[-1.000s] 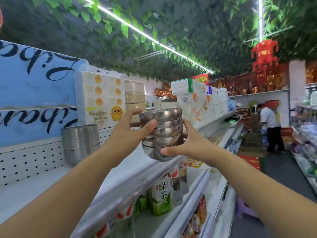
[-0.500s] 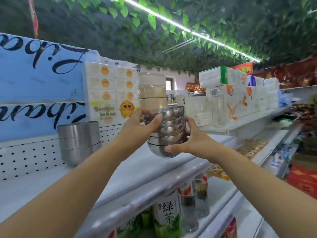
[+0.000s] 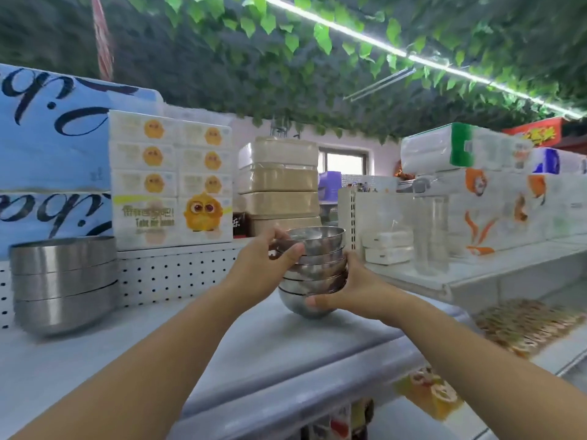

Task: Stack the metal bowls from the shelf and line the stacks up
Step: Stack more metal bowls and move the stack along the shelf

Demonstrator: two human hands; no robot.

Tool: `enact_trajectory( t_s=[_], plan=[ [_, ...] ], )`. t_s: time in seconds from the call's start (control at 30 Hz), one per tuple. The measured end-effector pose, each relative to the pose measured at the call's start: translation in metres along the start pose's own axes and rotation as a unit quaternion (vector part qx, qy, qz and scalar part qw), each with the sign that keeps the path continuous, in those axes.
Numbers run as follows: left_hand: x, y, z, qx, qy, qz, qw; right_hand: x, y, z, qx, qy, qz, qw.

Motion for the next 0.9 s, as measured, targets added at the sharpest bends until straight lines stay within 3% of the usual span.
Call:
enact_trajectory(
  t_s=[0.3, 0.37, 0.57, 0.9],
  plan=[
    [0.023, -0.033, 0.020, 0.012, 0.019, 0.006, 1.000, -0.041, 0.018, 0.049, 0.061, -0.040, -0.019, 0.997],
    [0.034, -0.033, 0.019, 0.027, 0.046, 0.064, 0.997, -0.045, 0.022, 0.058, 0.065, -0.053, -0.041, 0.996],
    [0.066, -0.028, 0.013, 0.141, 0.123, 0.323, 0.928, -0.057, 0.026, 0.090, 0.053, -0.084, -0.056, 0.993],
    [0.080, -0.034, 0.012, 0.207, 0.169, 0.359, 0.894, -0.078, 0.011, 0.143, -0.026, -0.138, -0.068, 0.988]
  ],
)
Point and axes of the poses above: each hand's wrist, its own z-axis towards the middle knuckle, its own y-axis out of the back of the hand, x = y × z, the point moved 3 cm from there along z, towards the middle knuckle, and after that the axes turned 8 degrees about -x, right-handed, at the moved point
